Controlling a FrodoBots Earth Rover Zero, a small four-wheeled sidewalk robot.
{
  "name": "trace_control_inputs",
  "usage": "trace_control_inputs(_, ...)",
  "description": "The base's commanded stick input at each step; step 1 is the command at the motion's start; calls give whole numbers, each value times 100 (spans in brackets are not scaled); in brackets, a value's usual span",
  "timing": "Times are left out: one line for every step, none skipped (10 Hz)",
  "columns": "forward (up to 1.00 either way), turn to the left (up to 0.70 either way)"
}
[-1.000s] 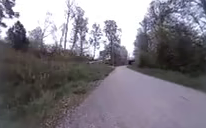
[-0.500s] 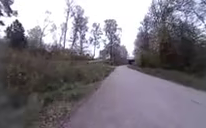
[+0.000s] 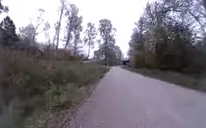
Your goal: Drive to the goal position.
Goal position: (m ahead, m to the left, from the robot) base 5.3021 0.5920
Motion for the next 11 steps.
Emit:
trace_control_inputs(100, -40)
trace_control_inputs(100, -40)
trace_control_inputs(100, -40)
trace_control_inputs(100, -40)
trace_control_inputs(100, -40)
trace_control_inputs(100, -37)
trace_control_inputs(100, -31)
trace_control_inputs(100, -25)
trace_control_inputs(100, -19)
trace_control_inputs(100, -13)
trace_control_inputs(100, -7)
